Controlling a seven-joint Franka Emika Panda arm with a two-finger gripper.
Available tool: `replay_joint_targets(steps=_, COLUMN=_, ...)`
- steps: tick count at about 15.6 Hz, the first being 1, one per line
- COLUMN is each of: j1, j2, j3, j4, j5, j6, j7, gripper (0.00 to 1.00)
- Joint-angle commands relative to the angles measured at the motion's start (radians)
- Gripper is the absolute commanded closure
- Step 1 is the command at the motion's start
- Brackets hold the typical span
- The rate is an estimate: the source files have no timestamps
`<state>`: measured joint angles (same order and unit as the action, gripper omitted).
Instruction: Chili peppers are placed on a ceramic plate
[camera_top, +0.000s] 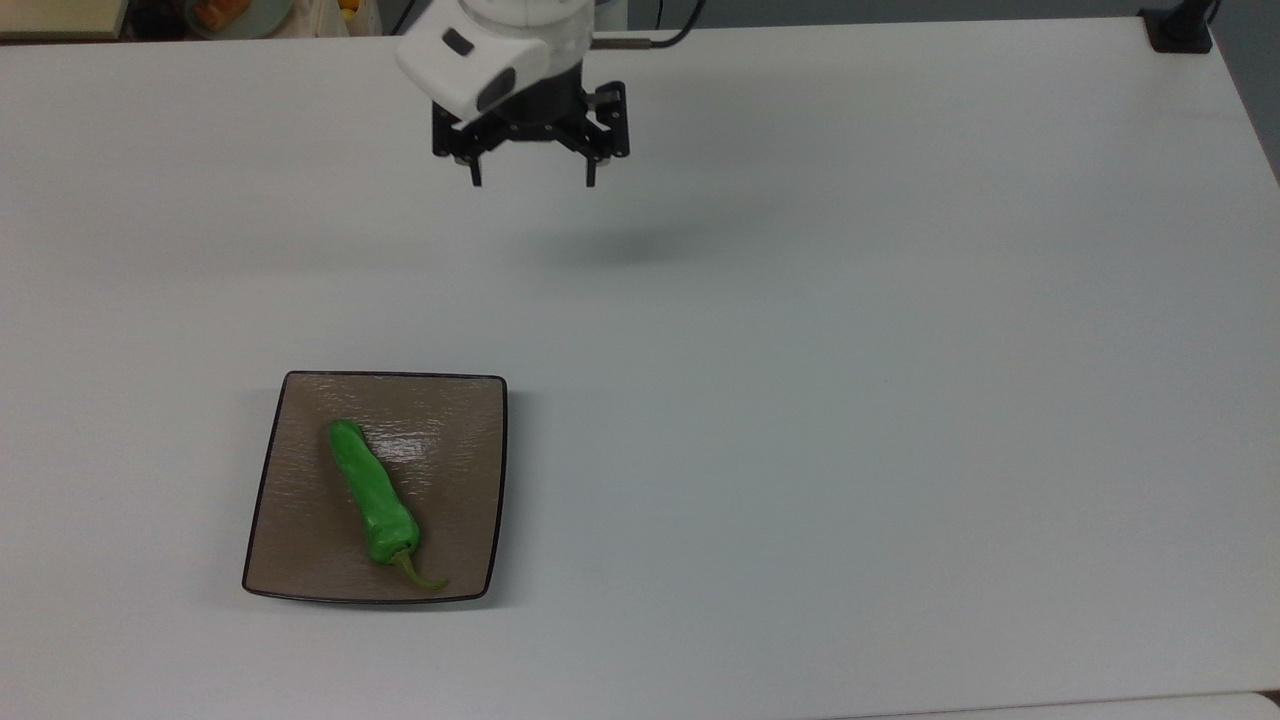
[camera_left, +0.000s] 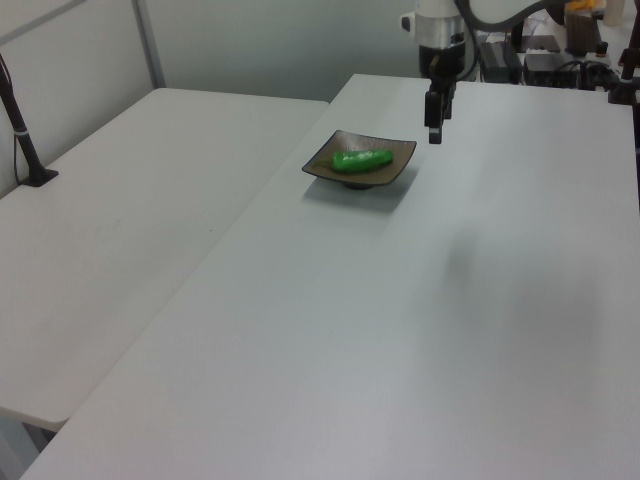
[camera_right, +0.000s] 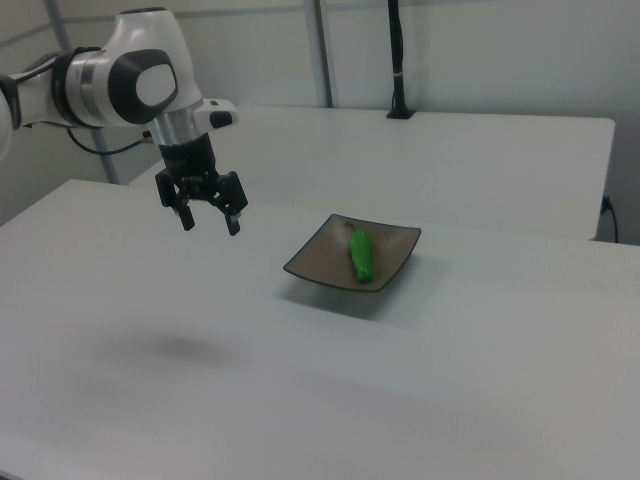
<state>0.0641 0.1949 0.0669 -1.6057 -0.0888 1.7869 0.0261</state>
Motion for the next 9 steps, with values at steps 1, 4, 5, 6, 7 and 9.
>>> replay_joint_targets(steps=1, j1=-0.004, j2=-0.112, j3=-0.016, j4=-0.135, j5=0.038, j6=0.02, j7=0.023, gripper=0.0)
replay_joint_targets(steps=4, j1=-0.029, j2=-0.196, j3=-0.022, j4=-0.229, j5=0.072, j6=0.103, j7=0.009, gripper=0.0)
replay_joint_targets(steps=5, j1=-0.029, j2=-0.209, j3=-0.028, j4=-0.247, j5=0.072, j6=0.115, j7=0.009, gripper=0.0)
replay_joint_targets(steps=6, j1=-0.029, j2=-0.218, j3=-0.03, j4=-0.255, j5=0.072, j6=0.117, j7=0.009, gripper=0.0)
replay_joint_targets(steps=7, j1=-0.029, j2=-0.222, j3=-0.03, j4=-0.257, j5=0.072, j6=0.117, j7=0.009, gripper=0.0)
replay_joint_targets(steps=9, j1=-0.017, j2=-0.23, j3=-0.047, j4=-0.257, j5=0.072, j6=0.118, j7=0.011, gripper=0.0)
